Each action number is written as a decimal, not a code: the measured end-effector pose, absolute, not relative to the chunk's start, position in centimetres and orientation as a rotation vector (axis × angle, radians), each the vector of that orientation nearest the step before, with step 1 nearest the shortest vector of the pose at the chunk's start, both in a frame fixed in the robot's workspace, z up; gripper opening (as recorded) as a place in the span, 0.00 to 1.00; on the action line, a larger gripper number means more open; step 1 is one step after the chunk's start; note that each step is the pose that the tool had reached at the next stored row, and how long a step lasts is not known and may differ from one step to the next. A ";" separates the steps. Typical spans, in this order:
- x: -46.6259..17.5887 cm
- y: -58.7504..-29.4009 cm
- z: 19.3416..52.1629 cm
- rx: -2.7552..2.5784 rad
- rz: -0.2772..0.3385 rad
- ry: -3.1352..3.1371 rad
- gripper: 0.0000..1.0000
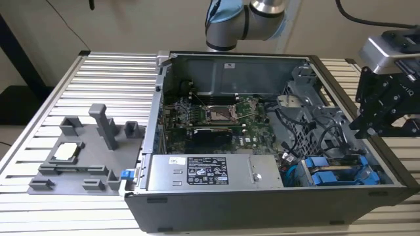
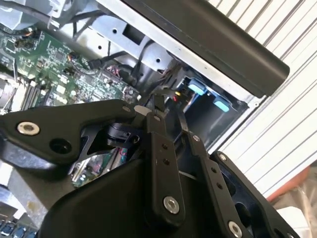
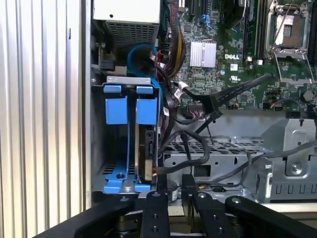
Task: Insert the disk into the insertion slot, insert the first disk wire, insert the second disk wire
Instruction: 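Insert the first disk wire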
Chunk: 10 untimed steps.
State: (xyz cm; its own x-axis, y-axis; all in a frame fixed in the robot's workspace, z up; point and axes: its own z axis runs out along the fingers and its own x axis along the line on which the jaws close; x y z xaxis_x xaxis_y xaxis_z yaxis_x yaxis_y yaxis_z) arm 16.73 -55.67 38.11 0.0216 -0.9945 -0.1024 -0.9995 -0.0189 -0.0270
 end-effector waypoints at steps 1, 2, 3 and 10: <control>16.7 -55.3 38.1 -2.178 0.083 2.134 0.27; 16.7 -54.9 38.1 -2.178 0.082 2.134 0.27; 16.7 -54.6 38.1 -2.178 0.082 2.135 0.27; 15.4 -53.4 38.1 -2.178 0.079 2.134 0.27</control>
